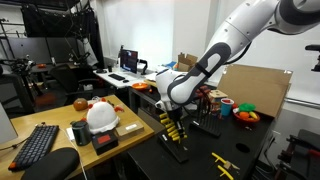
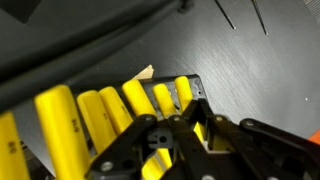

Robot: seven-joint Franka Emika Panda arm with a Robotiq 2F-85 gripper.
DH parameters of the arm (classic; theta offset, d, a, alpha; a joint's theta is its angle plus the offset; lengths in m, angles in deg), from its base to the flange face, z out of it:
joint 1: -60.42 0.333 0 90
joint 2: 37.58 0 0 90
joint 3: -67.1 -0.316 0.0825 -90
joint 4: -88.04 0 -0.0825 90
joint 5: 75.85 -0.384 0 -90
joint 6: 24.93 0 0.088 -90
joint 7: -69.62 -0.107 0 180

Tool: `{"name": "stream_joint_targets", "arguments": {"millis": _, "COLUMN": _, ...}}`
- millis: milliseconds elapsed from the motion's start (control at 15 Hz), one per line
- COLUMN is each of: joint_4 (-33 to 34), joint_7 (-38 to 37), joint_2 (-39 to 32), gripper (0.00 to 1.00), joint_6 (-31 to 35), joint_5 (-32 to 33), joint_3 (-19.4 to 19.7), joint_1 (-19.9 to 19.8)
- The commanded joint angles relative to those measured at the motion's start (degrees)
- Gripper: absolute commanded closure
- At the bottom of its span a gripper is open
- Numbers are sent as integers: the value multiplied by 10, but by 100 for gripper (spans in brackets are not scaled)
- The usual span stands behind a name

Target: Detach the smallest yellow object from the stand and put it on the table

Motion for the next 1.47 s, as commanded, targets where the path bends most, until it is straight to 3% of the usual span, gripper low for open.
{"name": "stream_joint_targets", "arguments": {"millis": 0, "joint_4": -3, "joint_7": -8, "joint_2": -13, "gripper": 99, "joint_6": 23, "joint_5": 5, "joint_3": 2, "joint_1": 12}}
{"name": "stream_joint_targets", "arguments": {"millis": 600, "joint_4": 5, "joint_7": -12, "joint_2": -9, "gripper": 99, "joint_6": 10, "joint_5": -24, "joint_3": -10, "joint_1": 6}}
{"name": "stream_joint_targets", "arguments": {"millis": 1400, "joint_4": -17, "joint_7": -119, "joint_2": 18, "gripper": 99, "joint_6": 33, "joint_5": -10, "joint_3": 17, "joint_1": 38}}
